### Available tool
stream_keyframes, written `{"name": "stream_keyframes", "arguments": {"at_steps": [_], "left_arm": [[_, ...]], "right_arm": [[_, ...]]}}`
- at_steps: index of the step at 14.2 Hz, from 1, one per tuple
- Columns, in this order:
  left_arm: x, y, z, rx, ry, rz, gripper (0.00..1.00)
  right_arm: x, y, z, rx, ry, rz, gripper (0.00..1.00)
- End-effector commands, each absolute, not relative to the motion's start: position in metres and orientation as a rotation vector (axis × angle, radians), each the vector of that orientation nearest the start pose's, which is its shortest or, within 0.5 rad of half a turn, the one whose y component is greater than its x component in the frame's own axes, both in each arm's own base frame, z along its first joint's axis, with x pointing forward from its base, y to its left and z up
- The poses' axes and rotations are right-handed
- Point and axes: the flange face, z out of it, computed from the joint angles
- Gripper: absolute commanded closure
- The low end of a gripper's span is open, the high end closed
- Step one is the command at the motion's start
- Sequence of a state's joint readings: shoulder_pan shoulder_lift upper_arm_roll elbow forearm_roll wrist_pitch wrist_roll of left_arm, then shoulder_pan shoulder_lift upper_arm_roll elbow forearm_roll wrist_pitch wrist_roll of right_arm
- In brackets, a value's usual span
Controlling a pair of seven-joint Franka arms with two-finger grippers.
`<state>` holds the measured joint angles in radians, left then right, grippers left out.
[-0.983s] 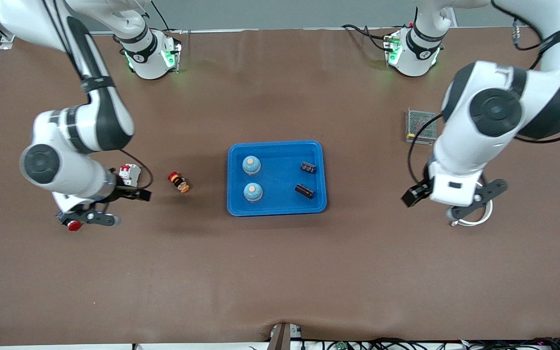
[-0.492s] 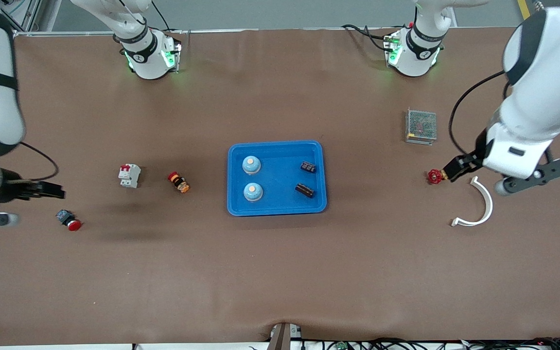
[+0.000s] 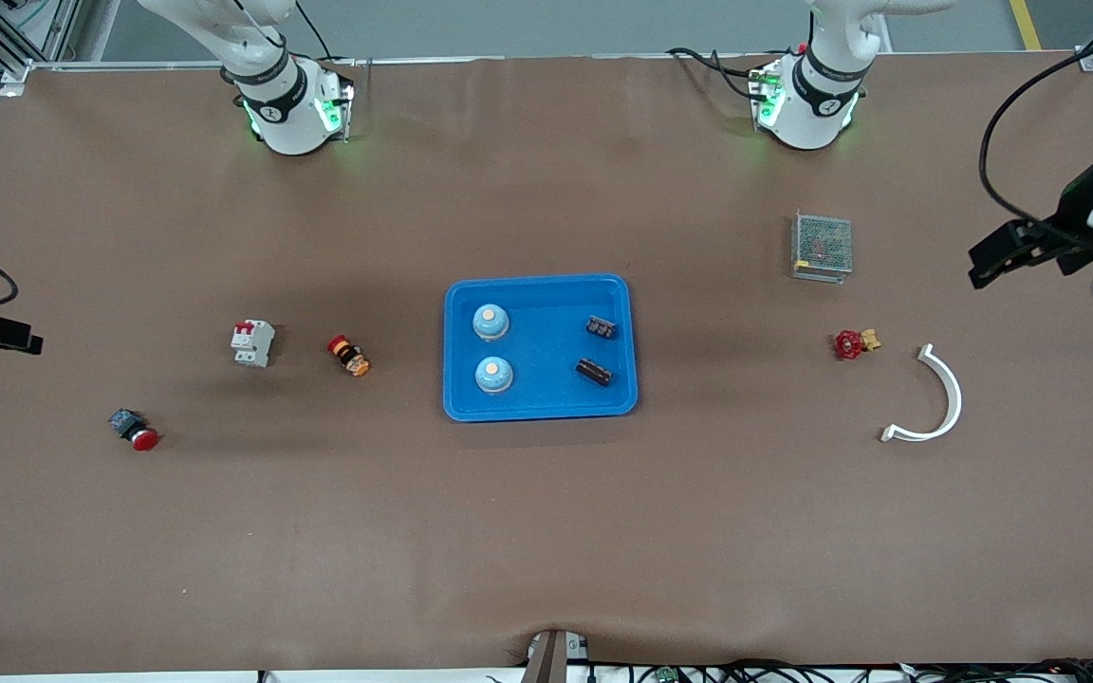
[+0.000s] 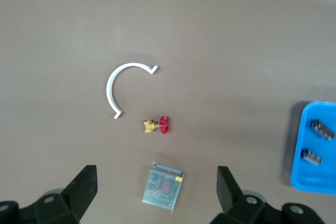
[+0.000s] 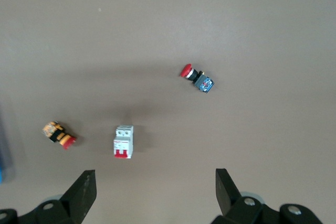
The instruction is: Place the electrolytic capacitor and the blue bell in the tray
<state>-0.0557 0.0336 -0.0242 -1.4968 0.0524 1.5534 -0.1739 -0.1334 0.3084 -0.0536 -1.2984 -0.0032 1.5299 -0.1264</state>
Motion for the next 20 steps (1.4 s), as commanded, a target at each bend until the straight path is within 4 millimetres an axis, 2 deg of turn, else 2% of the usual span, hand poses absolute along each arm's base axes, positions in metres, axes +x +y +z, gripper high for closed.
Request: {"name": "stream_keyframes", "arguments": {"at_steps": [1,5,9,11,17,20], "left_arm": [[0.542,-0.040,0.652,-3.103,-0.078,-0.016,0.00],[0.528,-0.042,0.662,-3.102,-0.046,0.010,0.00],[0.519,-0.038,0.663,-3.106,-0.044,0.033,0.00],[0.520,-0.035,0.661,-3.133,-0.061,0.035,0.00],[0.521,-0.036,0.657,-3.141,-0.060,0.012,0.00],[0.522,-0.038,0.643,-3.142,-0.055,-0.017,0.00]], "right_arm": [[0.610,-0.099,0.607,-3.140,0.181,0.047,0.00],[0.574,-0.082,0.636,-3.134,0.158,-0.010,0.00],[0.553,-0.073,0.648,-3.134,0.173,-0.037,0.00],[0.548,-0.064,0.650,-3.135,0.154,-0.039,0.00],[0.551,-0.063,0.648,-3.137,0.149,-0.046,0.00],[0.552,-0.056,0.649,-3.142,0.130,-0.048,0.00]]}}
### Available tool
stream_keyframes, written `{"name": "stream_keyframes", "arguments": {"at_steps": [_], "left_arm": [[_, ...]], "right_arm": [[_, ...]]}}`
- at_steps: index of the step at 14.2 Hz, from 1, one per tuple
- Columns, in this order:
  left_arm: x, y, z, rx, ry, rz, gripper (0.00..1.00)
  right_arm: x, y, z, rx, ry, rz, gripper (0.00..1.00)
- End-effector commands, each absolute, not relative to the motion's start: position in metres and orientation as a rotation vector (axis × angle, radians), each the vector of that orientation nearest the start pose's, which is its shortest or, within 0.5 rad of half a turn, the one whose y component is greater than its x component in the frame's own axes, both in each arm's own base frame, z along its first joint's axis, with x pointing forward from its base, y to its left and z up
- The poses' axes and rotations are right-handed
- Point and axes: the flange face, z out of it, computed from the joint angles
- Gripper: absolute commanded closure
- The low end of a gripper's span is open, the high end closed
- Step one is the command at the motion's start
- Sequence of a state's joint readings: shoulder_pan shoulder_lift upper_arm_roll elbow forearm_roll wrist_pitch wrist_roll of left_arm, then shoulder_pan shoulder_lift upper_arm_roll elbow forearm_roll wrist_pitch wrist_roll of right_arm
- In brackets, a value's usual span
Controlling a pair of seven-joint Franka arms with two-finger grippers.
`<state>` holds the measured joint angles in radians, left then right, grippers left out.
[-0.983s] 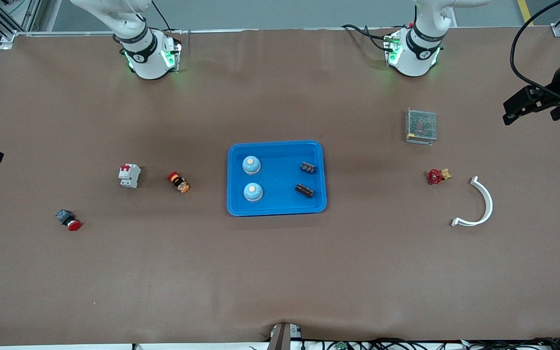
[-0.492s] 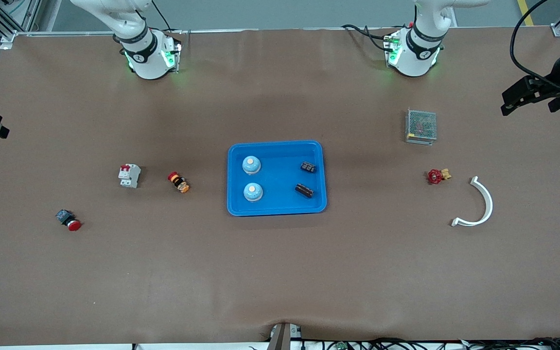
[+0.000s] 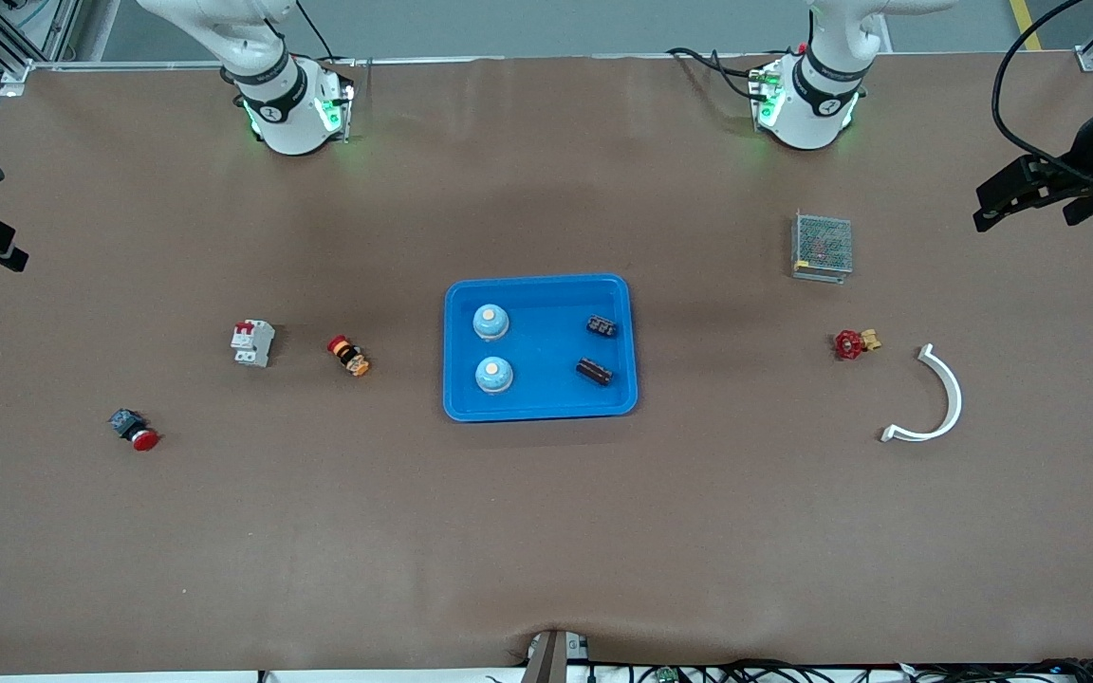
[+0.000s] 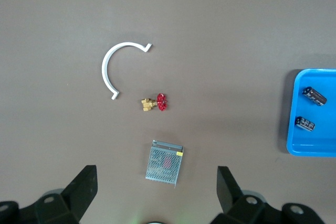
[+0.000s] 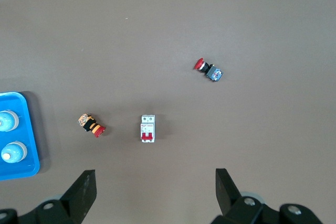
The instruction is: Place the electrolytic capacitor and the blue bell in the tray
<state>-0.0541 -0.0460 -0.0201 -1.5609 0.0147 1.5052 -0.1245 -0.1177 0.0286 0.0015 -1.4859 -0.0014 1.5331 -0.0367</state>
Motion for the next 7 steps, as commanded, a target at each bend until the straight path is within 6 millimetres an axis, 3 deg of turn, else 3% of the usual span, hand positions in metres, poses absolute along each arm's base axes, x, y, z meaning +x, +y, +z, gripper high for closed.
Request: {"name": "stream_keyframes", "arguments": {"at_steps": [1,7], "left_arm": [[0.521,-0.039,0.644,-3.141,-0.056,-0.027,0.00],[0.521,-0.050,0.647,-3.123,-0.039,-0.030,0.00]], "right_arm": [[0.552,-0.054,0.650,-3.142,0.126,-0.050,0.00],[0.553,-0.046,0.648,-3.140,0.128,-0.053,0.00]]}}
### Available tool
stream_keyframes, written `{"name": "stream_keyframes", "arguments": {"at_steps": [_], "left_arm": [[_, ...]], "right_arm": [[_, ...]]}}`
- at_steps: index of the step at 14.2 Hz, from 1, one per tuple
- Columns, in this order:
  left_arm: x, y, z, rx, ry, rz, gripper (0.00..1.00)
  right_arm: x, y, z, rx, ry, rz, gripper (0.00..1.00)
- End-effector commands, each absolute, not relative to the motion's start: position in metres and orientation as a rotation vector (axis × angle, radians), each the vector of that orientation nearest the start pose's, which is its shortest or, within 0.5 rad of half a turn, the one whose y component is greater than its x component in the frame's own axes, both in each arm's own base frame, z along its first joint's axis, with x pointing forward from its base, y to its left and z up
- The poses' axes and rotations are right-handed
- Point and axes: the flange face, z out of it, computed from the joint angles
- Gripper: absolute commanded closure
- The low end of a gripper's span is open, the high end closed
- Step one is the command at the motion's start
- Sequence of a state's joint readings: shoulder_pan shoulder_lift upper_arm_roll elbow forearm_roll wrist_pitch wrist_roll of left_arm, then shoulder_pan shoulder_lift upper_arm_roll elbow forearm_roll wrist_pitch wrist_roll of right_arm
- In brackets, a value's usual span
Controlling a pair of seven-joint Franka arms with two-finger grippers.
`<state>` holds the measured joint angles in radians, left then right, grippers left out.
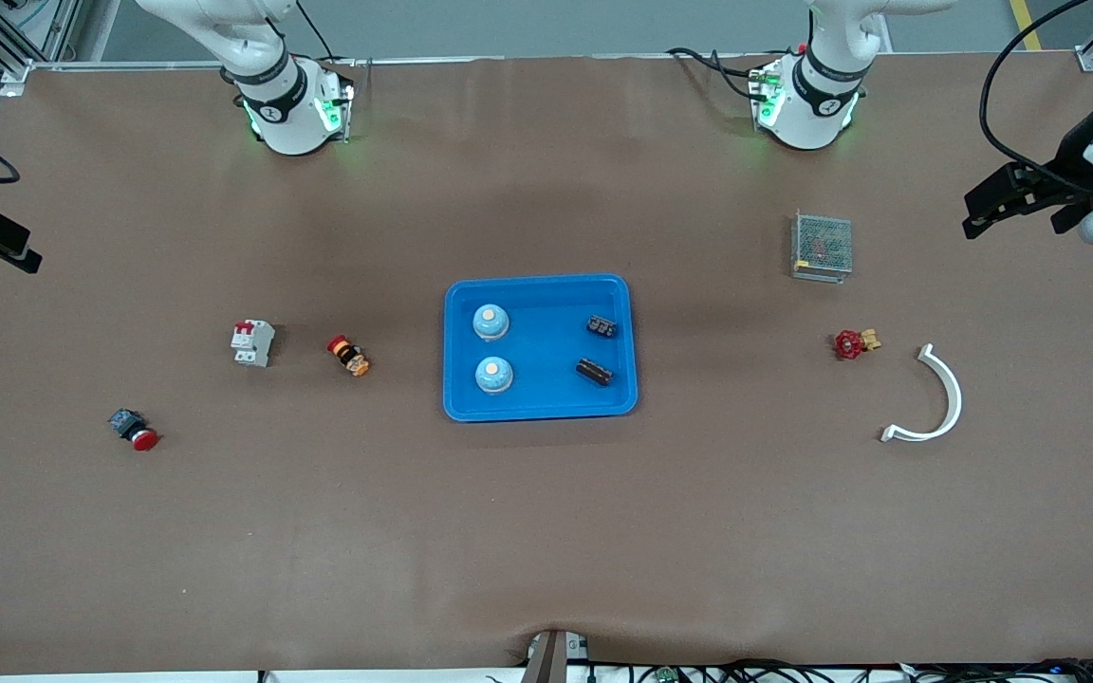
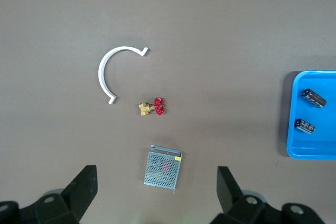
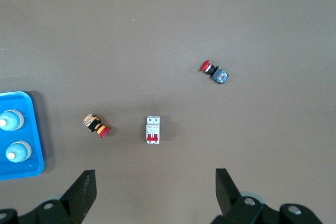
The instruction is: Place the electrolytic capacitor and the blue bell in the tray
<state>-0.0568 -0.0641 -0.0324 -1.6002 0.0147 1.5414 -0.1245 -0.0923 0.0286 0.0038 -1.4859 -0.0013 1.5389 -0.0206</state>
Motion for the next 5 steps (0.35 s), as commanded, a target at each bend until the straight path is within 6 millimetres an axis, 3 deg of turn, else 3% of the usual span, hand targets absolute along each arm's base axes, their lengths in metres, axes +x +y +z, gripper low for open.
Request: {"name": "stream_keyframes", "arguments": {"at_steps": [1,5], "left_arm": [[0.5204,-0.0488,0.6467,-3.123,-0.030,-0.025,0.00],[0.5172,-0.0465,0.6503,-3.118,-0.031,0.003,0.00]], "right_arm": [[0.5535,-0.0468,0.6481,-3.140,0.130,-0.055,0.00],[0.5538,-0.0465,0.6434,-3.136,0.147,-0.044,0.00]]}}
